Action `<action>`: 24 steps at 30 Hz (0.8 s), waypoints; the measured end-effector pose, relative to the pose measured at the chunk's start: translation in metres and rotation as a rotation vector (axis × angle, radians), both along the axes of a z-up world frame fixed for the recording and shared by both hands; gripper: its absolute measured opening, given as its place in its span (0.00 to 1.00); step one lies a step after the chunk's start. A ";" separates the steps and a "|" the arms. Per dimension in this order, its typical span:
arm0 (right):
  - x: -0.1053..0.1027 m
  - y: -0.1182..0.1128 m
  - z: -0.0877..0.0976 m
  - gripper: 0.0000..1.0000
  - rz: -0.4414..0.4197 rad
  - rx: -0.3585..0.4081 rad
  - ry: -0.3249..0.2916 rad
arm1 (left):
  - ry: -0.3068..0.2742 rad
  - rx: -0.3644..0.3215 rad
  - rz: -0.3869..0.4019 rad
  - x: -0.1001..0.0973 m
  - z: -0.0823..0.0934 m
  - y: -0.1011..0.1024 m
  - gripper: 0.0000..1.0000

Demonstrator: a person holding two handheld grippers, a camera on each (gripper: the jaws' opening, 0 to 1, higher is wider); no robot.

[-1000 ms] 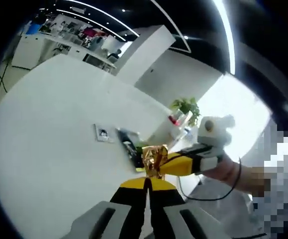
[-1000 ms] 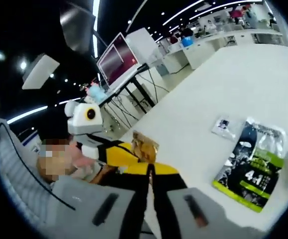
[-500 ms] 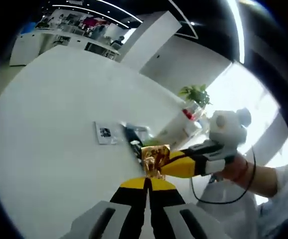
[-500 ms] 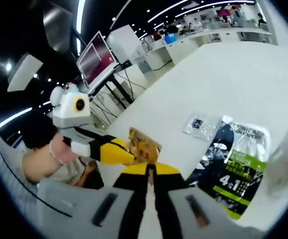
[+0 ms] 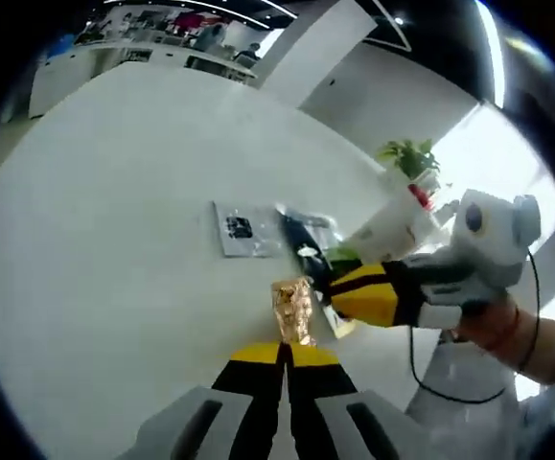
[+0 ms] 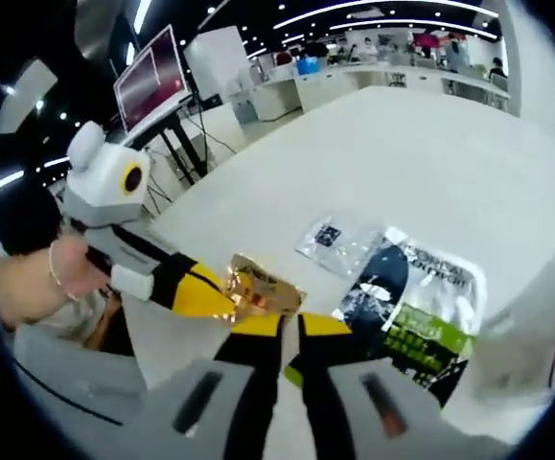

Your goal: Arrange the skincare products in the storage area until every visible bottle or jar stands upright without overlapping.

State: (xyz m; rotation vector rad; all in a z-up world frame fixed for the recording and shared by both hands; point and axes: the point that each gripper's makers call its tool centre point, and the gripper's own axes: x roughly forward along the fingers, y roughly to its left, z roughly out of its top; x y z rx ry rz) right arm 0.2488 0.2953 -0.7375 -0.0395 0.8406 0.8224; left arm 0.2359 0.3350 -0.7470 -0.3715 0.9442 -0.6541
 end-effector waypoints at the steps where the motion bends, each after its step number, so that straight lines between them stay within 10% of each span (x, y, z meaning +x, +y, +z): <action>1: -0.004 0.003 -0.003 0.07 0.020 0.000 0.018 | -0.001 0.003 -0.001 0.000 0.000 -0.001 0.01; 14: -0.008 0.013 -0.025 0.05 0.083 -0.108 -0.017 | -0.003 0.068 -0.035 0.003 -0.013 -0.011 0.02; 24: -0.007 0.013 -0.026 0.05 0.073 -0.111 -0.031 | -0.181 0.233 0.006 0.022 -0.009 0.009 0.12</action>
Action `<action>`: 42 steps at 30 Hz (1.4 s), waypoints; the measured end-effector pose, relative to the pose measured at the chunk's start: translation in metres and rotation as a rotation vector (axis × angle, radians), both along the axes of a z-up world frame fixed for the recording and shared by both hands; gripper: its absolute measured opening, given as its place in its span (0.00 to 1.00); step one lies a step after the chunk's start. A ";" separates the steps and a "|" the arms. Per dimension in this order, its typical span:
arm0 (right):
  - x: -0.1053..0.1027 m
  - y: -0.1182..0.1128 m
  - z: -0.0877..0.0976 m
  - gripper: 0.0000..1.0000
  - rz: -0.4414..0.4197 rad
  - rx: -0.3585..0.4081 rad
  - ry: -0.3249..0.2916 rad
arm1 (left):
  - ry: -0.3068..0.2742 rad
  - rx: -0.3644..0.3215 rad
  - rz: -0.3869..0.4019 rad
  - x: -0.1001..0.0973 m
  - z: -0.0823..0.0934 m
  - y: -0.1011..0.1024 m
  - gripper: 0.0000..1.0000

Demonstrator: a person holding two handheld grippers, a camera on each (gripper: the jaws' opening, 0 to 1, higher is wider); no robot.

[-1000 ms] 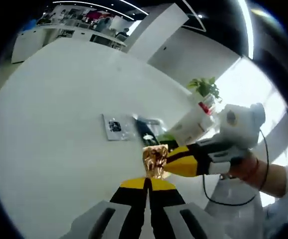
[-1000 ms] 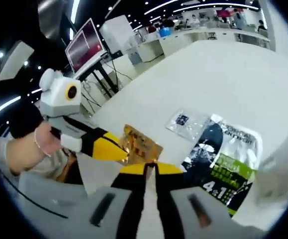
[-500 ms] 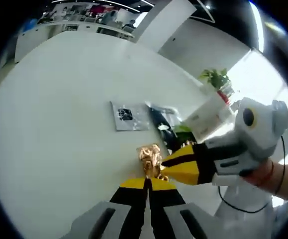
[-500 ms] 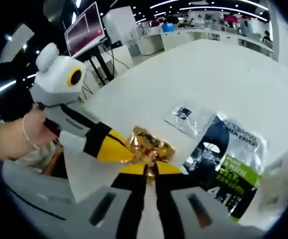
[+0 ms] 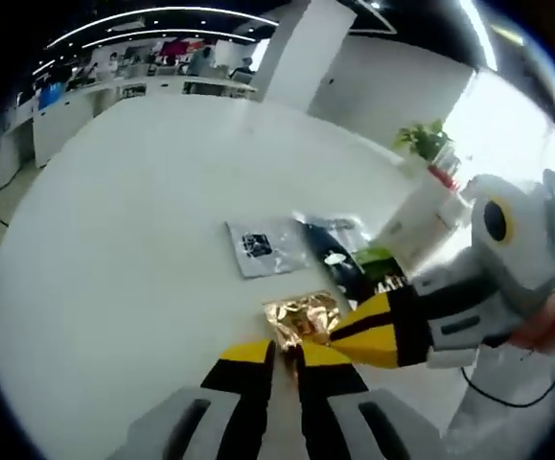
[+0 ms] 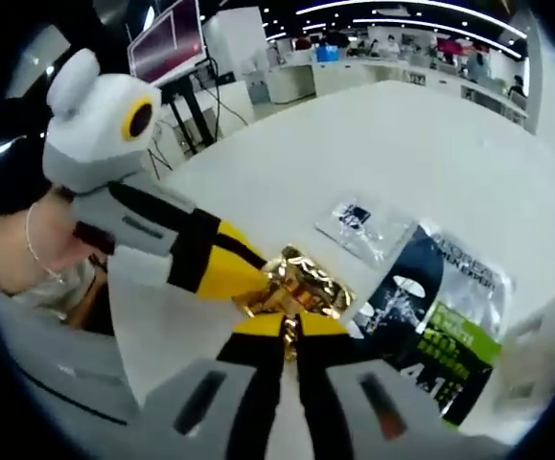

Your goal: Arrange the skincare products in the storage area until every visible bottle or jar stands upright without overlapping.

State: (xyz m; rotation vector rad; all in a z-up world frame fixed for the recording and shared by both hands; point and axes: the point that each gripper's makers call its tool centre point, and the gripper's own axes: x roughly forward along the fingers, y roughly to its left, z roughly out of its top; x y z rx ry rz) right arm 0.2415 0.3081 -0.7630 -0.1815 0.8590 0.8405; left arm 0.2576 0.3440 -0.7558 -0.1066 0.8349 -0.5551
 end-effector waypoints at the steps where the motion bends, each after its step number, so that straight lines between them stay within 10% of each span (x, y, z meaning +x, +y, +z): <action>1: 0.000 0.000 0.000 0.05 0.000 0.000 0.000 | 0.003 0.009 0.007 -0.002 0.000 0.001 0.14; 5: -0.002 -0.002 0.001 0.06 -0.028 0.009 0.057 | -0.015 0.009 0.047 -0.001 0.005 0.006 0.17; 7: -0.010 0.005 0.012 0.06 -0.050 0.098 0.156 | -0.098 -0.100 0.104 0.003 0.036 0.005 0.16; 22: -0.021 -0.047 0.174 0.08 -0.001 0.589 -0.132 | -0.393 -0.085 0.158 -0.012 0.130 0.033 0.18; 29: -0.042 -0.159 0.191 0.10 0.011 0.469 -0.267 | -0.511 -0.081 0.147 -0.035 0.160 0.043 0.22; 42: -0.042 -0.455 0.191 0.12 -0.598 0.145 -0.496 | -0.602 0.021 0.268 -0.070 0.158 0.072 0.25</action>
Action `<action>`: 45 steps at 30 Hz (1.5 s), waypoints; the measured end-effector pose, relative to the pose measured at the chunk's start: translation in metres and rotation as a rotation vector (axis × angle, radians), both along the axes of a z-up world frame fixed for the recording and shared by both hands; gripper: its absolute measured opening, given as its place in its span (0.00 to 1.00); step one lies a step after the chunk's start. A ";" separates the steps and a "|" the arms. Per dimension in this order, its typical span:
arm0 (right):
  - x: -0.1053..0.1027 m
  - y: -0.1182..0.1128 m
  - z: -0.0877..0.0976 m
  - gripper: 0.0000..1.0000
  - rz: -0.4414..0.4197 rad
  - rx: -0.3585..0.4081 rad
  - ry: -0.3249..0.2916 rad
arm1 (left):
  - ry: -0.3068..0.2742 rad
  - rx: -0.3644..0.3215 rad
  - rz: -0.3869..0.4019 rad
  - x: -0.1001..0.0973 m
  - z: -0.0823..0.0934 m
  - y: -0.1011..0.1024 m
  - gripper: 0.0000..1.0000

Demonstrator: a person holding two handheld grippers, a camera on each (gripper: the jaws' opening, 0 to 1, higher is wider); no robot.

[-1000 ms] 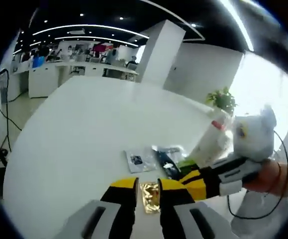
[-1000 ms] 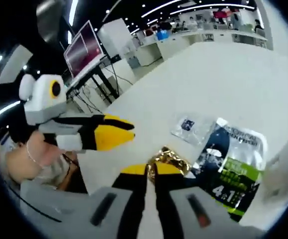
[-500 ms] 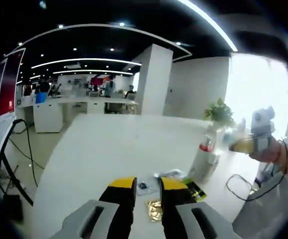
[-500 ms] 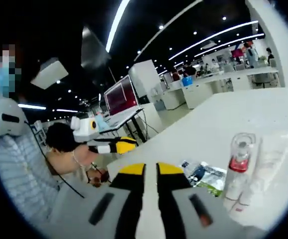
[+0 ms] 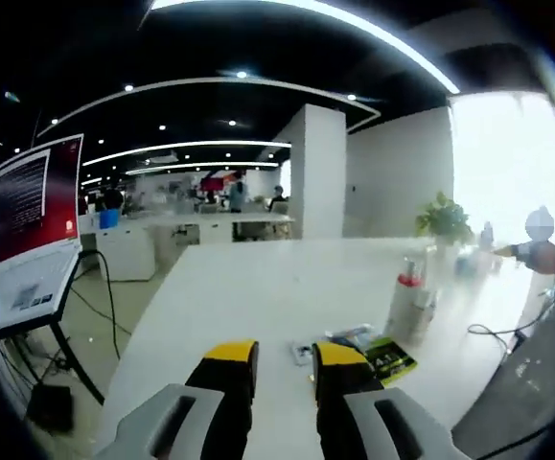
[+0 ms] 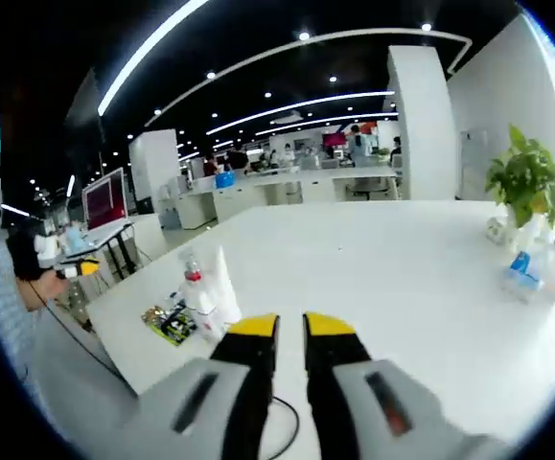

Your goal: Arrange the skincare products in the storage area until every visible bottle or jar stands upright without overlapping.

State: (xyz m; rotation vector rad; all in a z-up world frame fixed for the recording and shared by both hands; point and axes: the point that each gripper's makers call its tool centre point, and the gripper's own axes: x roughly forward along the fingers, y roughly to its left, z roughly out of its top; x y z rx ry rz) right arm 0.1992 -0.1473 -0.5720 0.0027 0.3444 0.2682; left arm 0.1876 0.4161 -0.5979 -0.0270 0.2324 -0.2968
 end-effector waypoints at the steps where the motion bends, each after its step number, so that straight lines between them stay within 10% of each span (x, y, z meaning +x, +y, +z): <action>1: -0.001 -0.008 0.001 0.12 -0.027 -0.019 -0.003 | -0.001 -0.009 0.001 -0.001 0.000 0.000 0.27; 6: -0.019 -0.095 0.035 0.14 -0.322 -0.332 -0.087 | 0.002 0.033 0.040 -0.003 0.001 0.002 0.28; 9: -0.030 -0.103 0.061 0.14 -0.437 -0.297 -0.195 | -0.018 0.034 0.035 -0.004 0.007 -0.003 0.28; 13: -0.038 -0.044 0.046 0.17 -0.383 -0.313 -0.231 | -0.052 0.034 0.018 -0.008 0.013 -0.014 0.30; 19: -0.049 0.105 -0.026 0.18 -0.142 -0.186 -0.153 | -0.065 0.028 0.024 -0.018 0.009 -0.026 0.33; 24: -0.049 0.153 -0.049 0.18 -0.070 -0.064 -0.108 | -0.079 0.046 0.046 -0.027 -0.002 -0.032 0.32; 28: -0.051 0.154 -0.077 0.15 -0.035 -0.191 0.038 | -0.015 0.086 0.020 -0.035 -0.023 -0.042 0.27; 31: -0.048 0.161 -0.075 0.15 -0.016 -0.085 0.008 | -0.059 0.095 0.048 -0.031 -0.017 -0.035 0.27; 34: -0.050 0.153 -0.085 0.15 -0.015 -0.186 0.055 | -0.035 0.076 0.052 -0.031 -0.020 -0.034 0.27; 45: -0.050 0.158 -0.090 0.15 0.020 -0.171 0.064 | -0.043 0.093 0.084 -0.031 -0.021 -0.027 0.27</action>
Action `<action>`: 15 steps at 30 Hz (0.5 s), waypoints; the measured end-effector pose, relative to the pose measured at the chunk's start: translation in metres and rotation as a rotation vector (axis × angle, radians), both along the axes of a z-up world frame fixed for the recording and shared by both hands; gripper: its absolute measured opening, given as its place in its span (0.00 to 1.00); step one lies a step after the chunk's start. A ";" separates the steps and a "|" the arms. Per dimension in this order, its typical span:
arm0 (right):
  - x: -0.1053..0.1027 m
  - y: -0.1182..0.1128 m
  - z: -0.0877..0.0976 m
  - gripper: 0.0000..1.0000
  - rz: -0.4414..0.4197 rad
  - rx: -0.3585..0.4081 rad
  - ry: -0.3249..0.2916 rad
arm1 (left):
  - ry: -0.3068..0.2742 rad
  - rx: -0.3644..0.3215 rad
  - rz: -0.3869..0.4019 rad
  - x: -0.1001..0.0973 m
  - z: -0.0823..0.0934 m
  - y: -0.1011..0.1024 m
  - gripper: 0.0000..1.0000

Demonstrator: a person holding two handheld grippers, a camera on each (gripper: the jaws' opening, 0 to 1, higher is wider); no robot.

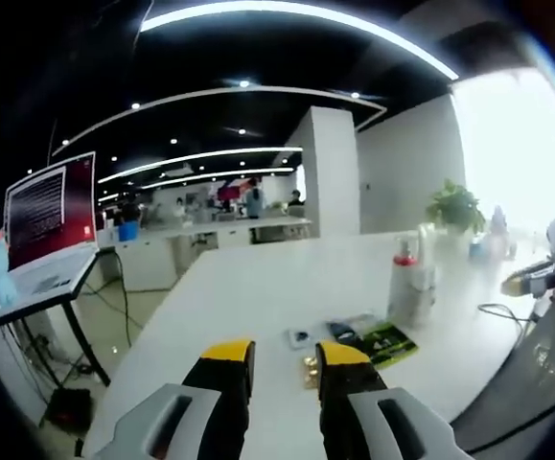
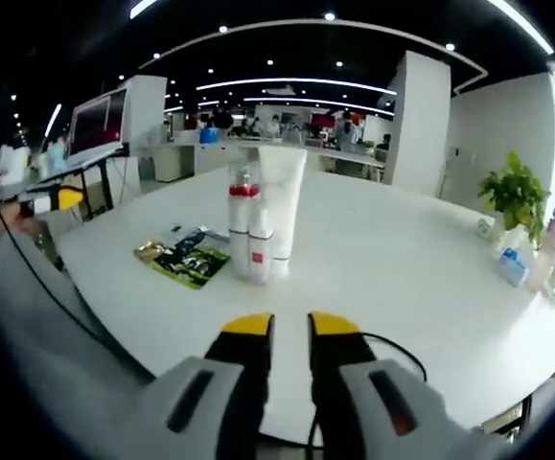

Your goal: Arrange the skincare products in the storage area until every visible bottle or jar stands upright without overlapping.

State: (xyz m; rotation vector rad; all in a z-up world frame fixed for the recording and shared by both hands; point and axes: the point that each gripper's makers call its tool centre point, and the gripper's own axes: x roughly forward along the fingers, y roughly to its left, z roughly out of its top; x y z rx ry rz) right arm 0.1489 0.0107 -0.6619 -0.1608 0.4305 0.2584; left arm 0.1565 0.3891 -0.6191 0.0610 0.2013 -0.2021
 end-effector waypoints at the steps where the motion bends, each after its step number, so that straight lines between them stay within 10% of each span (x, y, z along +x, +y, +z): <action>1: 0.000 0.000 0.000 0.15 0.000 0.001 0.000 | 0.000 -0.007 0.001 0.000 0.000 0.000 0.27; 15: -0.002 0.005 -0.006 0.15 0.043 -0.050 0.029 | -0.040 -0.005 -0.035 0.001 0.006 -0.004 0.26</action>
